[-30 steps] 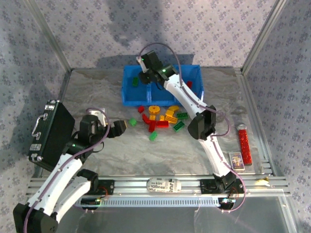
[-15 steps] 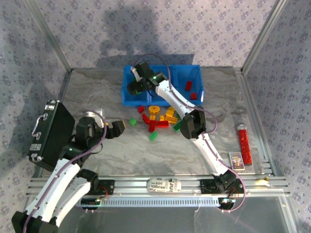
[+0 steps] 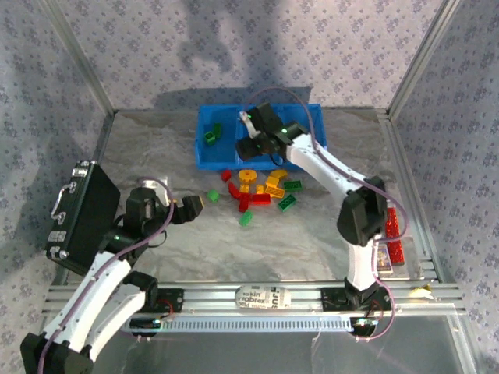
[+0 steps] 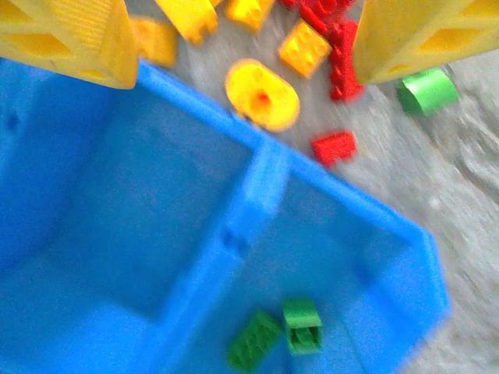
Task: Sort the legos into containers by color
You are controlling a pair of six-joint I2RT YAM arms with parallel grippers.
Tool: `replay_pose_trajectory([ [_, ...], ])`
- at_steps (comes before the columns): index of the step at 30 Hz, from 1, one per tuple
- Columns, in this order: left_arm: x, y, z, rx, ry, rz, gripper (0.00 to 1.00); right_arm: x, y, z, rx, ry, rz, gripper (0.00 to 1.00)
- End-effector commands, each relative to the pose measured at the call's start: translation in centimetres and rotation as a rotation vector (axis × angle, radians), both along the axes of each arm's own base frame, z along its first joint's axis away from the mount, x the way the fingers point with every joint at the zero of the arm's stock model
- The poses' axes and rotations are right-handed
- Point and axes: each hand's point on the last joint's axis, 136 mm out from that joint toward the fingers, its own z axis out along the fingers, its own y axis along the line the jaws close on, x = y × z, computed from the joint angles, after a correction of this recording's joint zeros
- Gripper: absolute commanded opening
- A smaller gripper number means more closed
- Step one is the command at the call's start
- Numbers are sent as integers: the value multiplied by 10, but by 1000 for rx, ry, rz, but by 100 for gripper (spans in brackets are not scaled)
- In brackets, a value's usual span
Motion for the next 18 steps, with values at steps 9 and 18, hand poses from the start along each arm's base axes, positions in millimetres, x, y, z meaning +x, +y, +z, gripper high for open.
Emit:
replay_pose_trajectory([
  [9,3,-40,-15,26,27,-100,94,-35,-59,-81,-26,168,-133,74],
  [18,-1,-56,-23,57,50,-129,93,-23,-57,-119,-51,243,-259,73],
])
